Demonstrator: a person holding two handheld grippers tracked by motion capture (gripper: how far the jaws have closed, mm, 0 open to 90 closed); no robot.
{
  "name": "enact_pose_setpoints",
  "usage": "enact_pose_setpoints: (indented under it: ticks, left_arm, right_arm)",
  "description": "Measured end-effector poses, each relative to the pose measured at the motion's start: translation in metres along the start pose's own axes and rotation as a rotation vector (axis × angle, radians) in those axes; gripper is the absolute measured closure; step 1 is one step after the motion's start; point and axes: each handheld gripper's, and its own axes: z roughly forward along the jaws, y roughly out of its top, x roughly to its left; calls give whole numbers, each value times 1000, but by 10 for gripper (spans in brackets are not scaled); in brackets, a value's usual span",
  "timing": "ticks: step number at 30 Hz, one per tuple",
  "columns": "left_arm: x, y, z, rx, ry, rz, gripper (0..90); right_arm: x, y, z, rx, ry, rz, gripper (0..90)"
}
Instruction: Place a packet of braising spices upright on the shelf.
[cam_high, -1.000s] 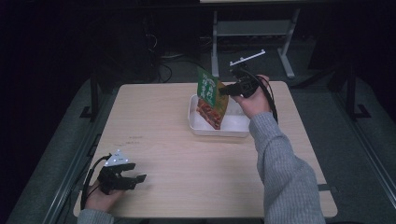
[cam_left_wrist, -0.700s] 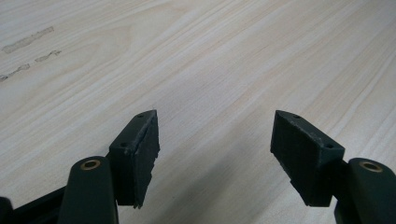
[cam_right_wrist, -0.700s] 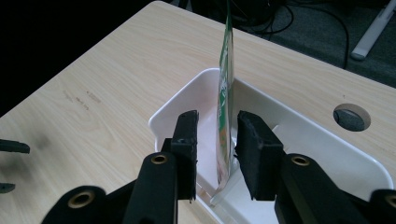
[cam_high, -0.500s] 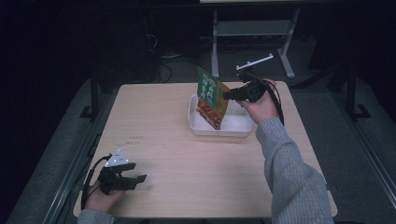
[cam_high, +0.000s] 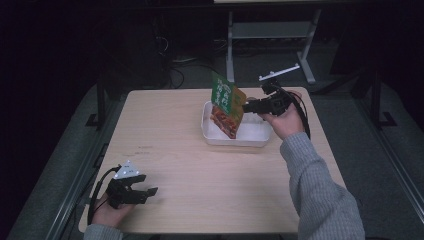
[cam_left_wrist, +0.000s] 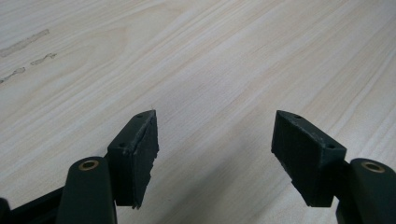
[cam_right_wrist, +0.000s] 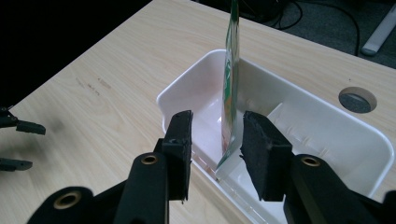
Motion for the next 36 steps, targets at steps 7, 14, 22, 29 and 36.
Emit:
enact_pose_setpoints:
  ticks: [7,14,22,29,36]
  left_arm:
    - [0,0,-1,1,3,4,314]
    - [-1,0,-1,1,3,6,313]
    - [-1,0,0,0,2,6,313]
    - [-2,0,0,1,2,9,313]
    - [-2,0,0,3,2,13,312]
  right_arm:
    - [-2,-8,-6,2,9,9,605]
    - [-1,-15,-6,8,19,3,593]
    - [-3,-26,-5,21,32,9,573]
    - [-6,-35,-5,25,44,21,560]
    - [-7,-43,-5,19,52,22,536]
